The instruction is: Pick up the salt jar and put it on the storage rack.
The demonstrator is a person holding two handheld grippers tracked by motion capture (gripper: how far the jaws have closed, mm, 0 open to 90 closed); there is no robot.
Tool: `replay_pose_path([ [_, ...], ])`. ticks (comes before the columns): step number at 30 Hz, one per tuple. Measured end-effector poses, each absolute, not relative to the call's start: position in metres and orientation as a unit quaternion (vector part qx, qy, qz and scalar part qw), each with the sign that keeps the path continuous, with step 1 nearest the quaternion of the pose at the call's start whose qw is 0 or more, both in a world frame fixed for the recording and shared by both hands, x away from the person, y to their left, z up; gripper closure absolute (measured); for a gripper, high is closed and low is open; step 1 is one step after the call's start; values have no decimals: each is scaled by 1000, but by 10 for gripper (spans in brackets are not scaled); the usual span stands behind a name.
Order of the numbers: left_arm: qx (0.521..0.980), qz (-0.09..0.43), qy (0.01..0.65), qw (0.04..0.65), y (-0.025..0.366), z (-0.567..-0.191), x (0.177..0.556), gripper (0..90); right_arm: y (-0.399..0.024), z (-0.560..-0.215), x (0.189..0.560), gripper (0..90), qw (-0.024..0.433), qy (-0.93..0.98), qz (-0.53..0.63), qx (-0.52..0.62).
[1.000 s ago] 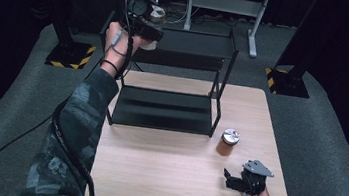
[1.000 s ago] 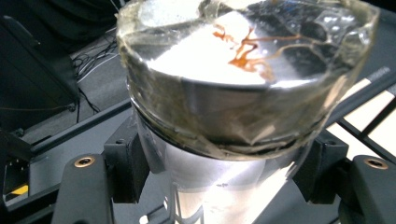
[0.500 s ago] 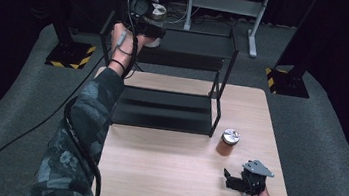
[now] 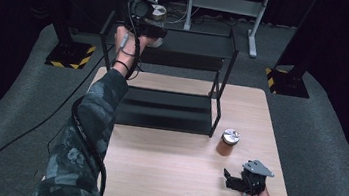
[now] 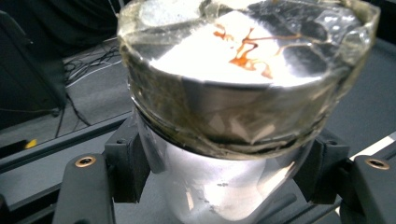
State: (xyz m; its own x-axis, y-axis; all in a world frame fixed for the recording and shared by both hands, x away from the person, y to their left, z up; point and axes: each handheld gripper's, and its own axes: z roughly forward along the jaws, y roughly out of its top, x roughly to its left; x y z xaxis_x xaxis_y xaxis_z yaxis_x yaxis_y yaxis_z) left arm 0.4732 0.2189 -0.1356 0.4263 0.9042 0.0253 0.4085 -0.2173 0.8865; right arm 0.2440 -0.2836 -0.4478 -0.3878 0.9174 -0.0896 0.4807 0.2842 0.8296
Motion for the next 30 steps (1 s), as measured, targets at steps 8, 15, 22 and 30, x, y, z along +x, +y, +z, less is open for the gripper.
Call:
replay_pose_path([
  [8, 712, 291, 452, 453, 220, -147, 475, 306, -283, -448, 244, 0, 294, 745, 371, 469],
  [15, 710, 296, 456, 448, 214, -146, 478, 306, -283, -448, 244, 0, 295, 746, 370, 469],
  [22, 704, 302, 462, 447, 210, -148, 480, 306, -283, -448, 244, 0, 296, 746, 370, 469],
  [30, 704, 302, 458, 451, 212, -149, 480, 304, -283, -448, 243, 0, 296, 745, 371, 469],
])
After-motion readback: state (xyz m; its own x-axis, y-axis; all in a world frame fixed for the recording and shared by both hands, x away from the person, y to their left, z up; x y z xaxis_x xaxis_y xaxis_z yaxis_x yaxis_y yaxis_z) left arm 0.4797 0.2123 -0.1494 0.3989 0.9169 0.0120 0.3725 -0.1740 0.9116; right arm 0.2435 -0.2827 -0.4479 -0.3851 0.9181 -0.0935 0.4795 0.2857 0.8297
